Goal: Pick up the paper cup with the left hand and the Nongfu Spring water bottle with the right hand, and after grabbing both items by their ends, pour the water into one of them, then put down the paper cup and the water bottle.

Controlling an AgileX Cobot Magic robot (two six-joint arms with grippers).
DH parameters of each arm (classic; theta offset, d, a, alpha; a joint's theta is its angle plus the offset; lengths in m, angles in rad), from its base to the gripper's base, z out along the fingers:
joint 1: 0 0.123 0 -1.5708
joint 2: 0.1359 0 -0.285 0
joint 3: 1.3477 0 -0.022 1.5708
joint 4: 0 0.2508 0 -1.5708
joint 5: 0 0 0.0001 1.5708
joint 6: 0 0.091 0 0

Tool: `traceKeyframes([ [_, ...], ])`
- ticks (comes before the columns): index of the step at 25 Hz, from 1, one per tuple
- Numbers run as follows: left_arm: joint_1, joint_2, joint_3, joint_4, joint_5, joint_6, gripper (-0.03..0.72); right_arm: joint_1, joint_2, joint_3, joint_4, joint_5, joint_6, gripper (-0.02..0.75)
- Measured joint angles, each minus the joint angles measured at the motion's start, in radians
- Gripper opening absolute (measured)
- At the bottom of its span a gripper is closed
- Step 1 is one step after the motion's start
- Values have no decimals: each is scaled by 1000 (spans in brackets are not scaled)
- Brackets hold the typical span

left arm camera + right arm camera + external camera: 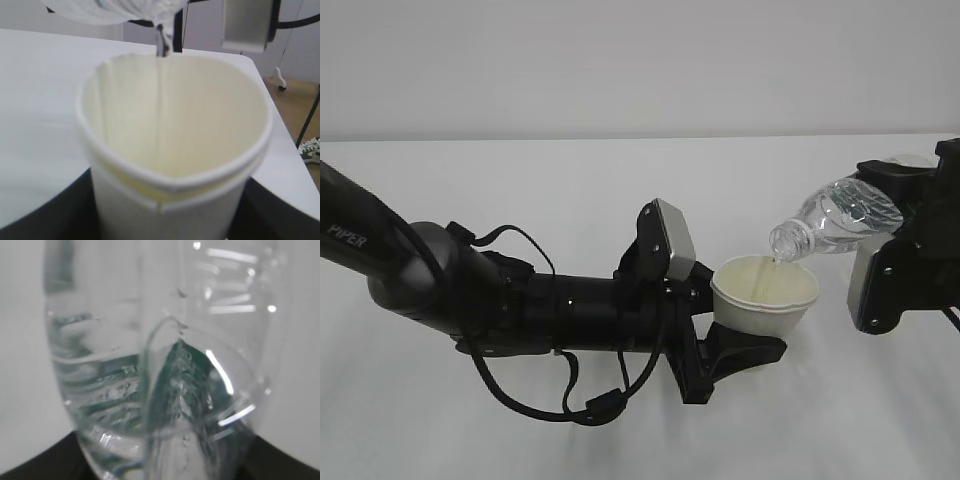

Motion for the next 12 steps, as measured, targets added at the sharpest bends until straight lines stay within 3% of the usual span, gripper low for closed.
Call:
traceKeyframes([
  [12,0,0,0,0,0,0,459,0,0,0,0,-1,0,365],
])
